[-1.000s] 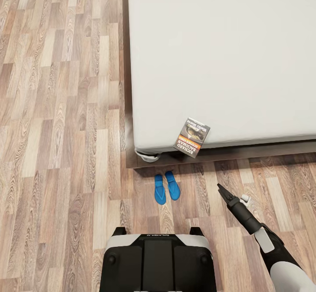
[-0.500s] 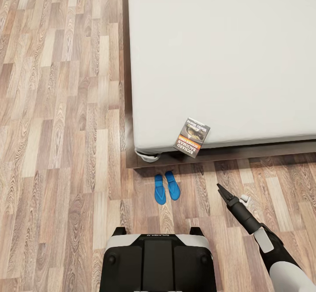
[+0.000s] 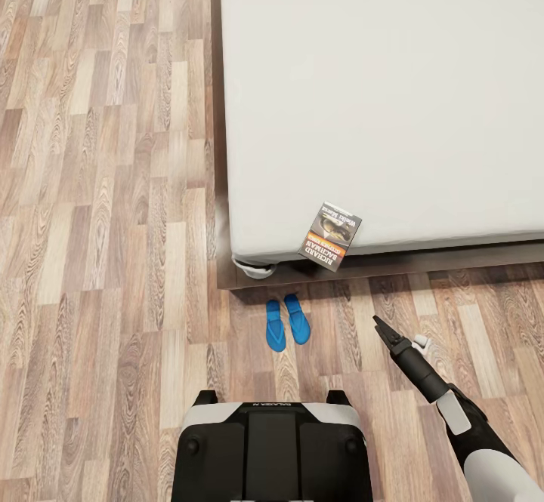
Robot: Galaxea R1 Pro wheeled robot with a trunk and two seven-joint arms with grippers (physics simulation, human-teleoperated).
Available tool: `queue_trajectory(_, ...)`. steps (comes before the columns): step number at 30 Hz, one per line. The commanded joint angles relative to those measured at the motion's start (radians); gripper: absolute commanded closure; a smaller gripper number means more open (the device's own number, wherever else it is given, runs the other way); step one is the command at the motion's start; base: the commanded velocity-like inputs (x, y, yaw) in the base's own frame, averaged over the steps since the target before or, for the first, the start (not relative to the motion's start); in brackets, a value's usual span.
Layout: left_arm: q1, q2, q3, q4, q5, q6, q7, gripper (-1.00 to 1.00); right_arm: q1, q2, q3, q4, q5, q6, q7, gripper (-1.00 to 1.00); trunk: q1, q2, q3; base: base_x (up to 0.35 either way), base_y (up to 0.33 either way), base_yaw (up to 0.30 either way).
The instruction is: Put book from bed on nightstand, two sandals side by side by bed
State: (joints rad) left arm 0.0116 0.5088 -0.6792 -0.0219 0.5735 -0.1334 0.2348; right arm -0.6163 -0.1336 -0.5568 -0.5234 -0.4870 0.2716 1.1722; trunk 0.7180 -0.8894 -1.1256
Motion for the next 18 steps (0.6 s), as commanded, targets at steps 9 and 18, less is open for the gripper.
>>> queue_trajectory(9,0.1,-0.008,-0.007,-0.002,0.01,-0.002,0.008,-1.0,0.0,0.0,-0.002,0.0,-0.004,0.013,0.005,-1.0,0.0,-0.001,0.0,0.0,0.0,0.0)
queue_trajectory(18,0.158,-0.015,-0.007,0.0,0.011,-0.003,0.009,-1.0,0.0,0.0,-0.002,0.0,-0.004,0.014,0.006,-1.0,0.004,-0.008,-0.003,0.0,0.0,0.0)
